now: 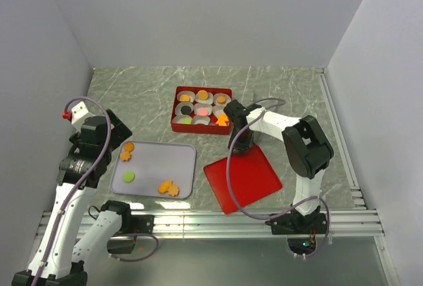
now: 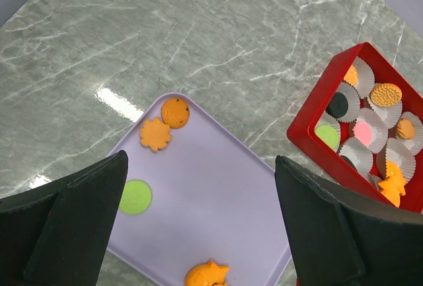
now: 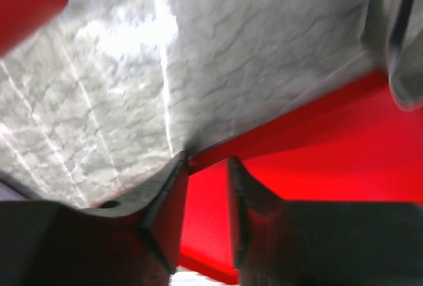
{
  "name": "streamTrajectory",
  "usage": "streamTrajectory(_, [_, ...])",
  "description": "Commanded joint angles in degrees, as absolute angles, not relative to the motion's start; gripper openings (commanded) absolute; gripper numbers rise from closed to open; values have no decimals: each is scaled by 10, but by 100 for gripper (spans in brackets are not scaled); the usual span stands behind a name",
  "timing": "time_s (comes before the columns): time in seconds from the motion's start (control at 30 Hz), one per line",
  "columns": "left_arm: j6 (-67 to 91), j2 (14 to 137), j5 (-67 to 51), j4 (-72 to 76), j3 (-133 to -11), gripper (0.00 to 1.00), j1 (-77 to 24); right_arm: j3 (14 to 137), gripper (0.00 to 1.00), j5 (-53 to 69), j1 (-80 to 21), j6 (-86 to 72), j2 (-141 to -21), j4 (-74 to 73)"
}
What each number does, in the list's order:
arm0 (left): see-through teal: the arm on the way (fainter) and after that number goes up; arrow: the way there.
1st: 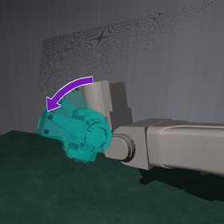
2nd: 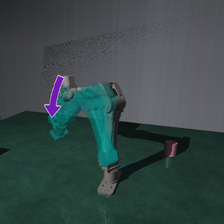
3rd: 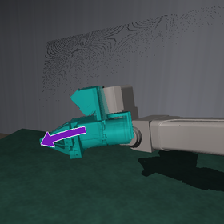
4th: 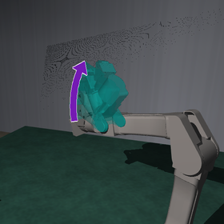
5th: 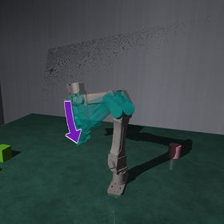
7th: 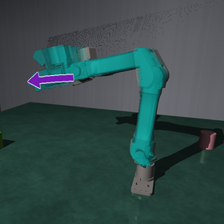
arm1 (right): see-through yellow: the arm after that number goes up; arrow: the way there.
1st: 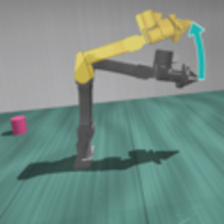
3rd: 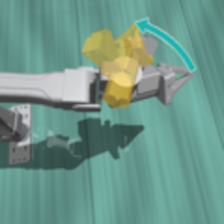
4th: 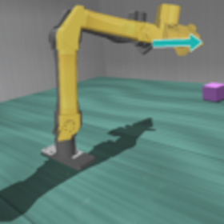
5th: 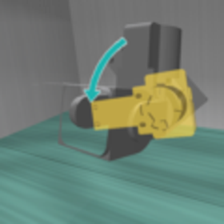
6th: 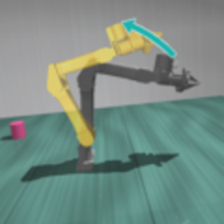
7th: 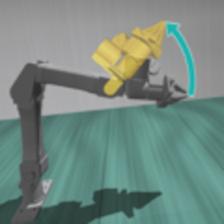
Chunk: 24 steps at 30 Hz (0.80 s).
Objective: Pack the cookies
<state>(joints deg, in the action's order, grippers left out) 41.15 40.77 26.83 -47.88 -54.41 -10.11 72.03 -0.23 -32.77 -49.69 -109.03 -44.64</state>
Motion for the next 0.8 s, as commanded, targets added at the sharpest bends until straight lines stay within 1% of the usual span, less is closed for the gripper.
streamTrajectory(0.0, [407, 409, 270, -468, -544, 99, -98, 682, 29, -9, -352, -490, -1115, -448])
streamTrajectory(0.1, [407, 410, 269, -468, -544, 99, -98, 672, 18, -2, -366, -491, -1100, -445])
streamTrajectory(0.13, [407, 409, 269, -468, -544, 99, -98, 669, 11, -2, -367, -491, -1091, -443])
streamTrajectory(0.23, [407, 409, 270, -468, -543, 99, -98, 659, 0, -2, -377, -500, -1064, -443])
streamTrajectory(0.4, [408, 407, 271, -468, -543, 99, -98, 652, 0, -3, -388, -508, -1004, -460])
streamTrajectory(0.67, [403, 397, 265, -463, -541, 99, -97, 661, 0, -28, -400, -526, -842, -530])
streamTrajectory(0.77, [389, 395, 244, -452, -539, 99, -97, 672, 0, -40, -399, -533, -785, -554])
